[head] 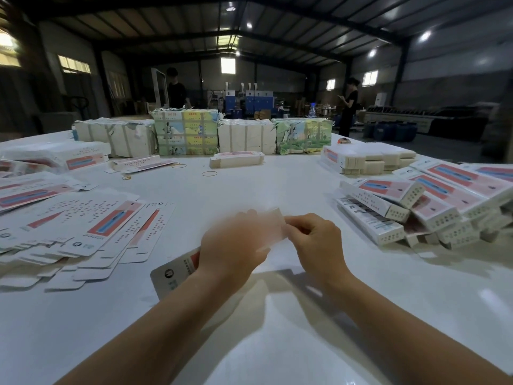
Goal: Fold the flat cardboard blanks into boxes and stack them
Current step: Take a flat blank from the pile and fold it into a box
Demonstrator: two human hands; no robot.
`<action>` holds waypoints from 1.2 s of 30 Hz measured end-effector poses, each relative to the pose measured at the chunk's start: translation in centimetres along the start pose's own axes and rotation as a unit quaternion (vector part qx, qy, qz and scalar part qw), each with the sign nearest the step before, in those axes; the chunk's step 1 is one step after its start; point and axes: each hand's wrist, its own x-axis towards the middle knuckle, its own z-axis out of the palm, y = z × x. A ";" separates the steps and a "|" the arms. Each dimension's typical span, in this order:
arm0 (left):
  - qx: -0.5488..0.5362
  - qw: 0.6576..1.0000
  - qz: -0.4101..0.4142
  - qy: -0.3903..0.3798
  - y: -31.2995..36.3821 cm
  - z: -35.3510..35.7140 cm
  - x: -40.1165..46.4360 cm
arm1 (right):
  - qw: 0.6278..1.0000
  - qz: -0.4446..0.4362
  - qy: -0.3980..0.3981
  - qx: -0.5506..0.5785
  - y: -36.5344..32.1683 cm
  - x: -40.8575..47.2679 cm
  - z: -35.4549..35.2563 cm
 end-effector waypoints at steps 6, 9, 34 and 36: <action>-0.018 0.998 0.013 -0.054 -1.5 0.5 -0.2 | 0.997 -0.023 -0.058 -0.053 0.0 -0.4 0.1; -0.061 0.995 0.013 -0.076 -2.3 0.6 -0.1 | 0.973 -0.099 -0.142 -0.150 0.0 -0.8 0.5; -0.316 0.939 -0.001 -0.135 -2.6 5.8 -0.4 | 0.833 0.172 0.180 -0.494 11.8 11.2 -23.2; -0.311 0.940 0.009 -0.142 -2.5 5.9 -0.3 | 0.813 0.190 0.141 -0.532 12.9 10.4 -23.8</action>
